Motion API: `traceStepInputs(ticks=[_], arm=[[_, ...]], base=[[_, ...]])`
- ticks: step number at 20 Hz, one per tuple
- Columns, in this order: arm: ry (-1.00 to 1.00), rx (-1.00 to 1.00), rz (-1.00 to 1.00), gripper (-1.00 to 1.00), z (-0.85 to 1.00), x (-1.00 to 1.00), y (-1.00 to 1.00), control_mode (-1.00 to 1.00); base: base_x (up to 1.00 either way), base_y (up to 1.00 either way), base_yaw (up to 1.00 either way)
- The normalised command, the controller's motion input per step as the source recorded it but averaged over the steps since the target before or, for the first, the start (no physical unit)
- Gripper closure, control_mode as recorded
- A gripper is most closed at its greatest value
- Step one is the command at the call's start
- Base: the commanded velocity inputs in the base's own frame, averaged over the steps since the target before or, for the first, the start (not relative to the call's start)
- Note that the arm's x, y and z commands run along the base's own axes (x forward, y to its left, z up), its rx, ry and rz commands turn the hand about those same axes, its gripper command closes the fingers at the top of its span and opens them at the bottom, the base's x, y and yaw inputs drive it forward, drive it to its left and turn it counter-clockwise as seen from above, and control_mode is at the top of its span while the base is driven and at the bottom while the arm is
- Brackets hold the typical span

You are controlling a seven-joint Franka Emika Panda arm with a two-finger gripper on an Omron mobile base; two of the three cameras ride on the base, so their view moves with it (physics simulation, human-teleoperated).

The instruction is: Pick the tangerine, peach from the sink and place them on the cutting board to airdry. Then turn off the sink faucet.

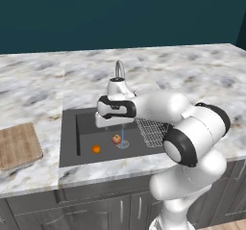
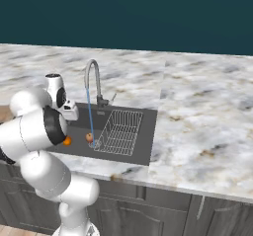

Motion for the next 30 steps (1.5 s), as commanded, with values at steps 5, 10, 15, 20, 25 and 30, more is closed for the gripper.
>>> traceStepInputs(ticks=[5, 10, 15, 20, 25, 30], arm=[[-0.03, 0.00, 0.00, -1.00, -0.20, 0.11, 0.09, -1.00], [-0.02, 0.00, 0.00, -1.00, -0.18, 0.14, 0.03, -1.00], [-0.02, 0.02, 0.00, -1.00, -0.18, 0.11, 0.04, -1.00], [0.00, 0.03, 0.01, -1.00, -0.17, 0.07, 0.03, -1.00], [0.00, 0.01, 0.00, -1.00, -0.19, 0.06, 0.07, -1.00], [0.00, 0.01, 0.00, -1.00, -0.17, 0.08, 0.09, -1.00]], base=[[0.00, 0.00, 0.00], [0.00, 0.00, 0.00], [0.00, 0.00, 0.00], [0.00, 0.00, 0.00], [0.00, 0.00, 0.00], [0.00, 0.00, 0.00]])
